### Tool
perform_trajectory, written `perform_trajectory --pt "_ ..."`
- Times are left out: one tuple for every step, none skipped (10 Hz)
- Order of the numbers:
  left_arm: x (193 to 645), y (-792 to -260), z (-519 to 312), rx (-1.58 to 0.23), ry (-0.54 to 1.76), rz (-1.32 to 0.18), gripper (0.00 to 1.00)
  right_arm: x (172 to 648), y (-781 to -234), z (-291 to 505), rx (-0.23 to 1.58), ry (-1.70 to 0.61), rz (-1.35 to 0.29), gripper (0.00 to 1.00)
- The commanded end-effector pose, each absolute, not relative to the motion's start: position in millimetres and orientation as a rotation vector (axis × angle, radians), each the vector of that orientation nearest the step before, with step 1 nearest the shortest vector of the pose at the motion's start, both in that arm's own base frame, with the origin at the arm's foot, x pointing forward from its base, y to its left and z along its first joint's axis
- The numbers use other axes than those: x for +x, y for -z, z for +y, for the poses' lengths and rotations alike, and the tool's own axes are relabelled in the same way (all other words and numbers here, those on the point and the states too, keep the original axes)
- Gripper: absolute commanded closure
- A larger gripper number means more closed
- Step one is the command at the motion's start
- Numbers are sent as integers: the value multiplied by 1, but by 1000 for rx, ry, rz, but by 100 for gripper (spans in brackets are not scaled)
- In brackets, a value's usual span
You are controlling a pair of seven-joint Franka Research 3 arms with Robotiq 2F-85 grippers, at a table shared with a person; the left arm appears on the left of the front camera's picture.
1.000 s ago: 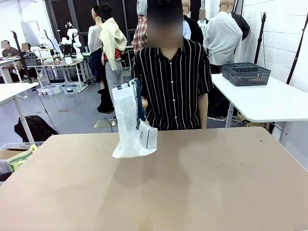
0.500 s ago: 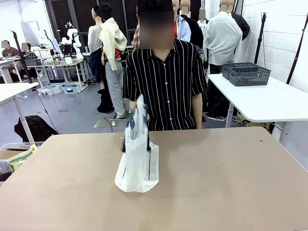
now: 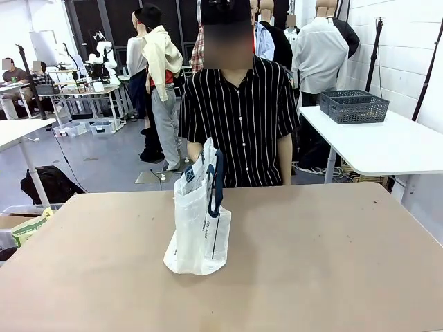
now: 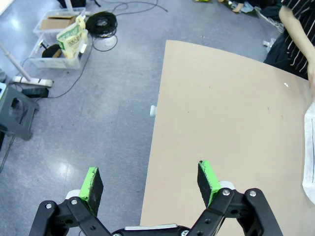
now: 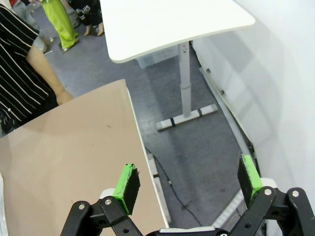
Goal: Transfer purchased items from the store into the shopping bag.
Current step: Open the Reusable shopping bag in the center of the table.
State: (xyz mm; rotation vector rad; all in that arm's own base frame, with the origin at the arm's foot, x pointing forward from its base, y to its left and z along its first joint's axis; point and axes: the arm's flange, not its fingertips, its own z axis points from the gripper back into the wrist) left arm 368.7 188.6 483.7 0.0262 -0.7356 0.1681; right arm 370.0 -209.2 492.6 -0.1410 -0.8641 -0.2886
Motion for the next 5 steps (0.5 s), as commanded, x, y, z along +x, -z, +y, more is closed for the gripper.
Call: perform_trajectory --pt "367 -484 192 36 -161 -736 0 369 -494 -210 -150 281 -864 0" --pt "367 -484 192 36 -161 -736 0 369 -494 -210 -150 281 -864 0" --pt "367 -484 192 36 -161 -736 0 369 -494 -210 -150 281 -864 0" --pt "367 -484 192 36 -161 -736 0 369 -494 -210 -150 281 -864 0" --pt "367 -484 192 36 -161 -736 0 369 -494 -210 -150 281 -864 0"
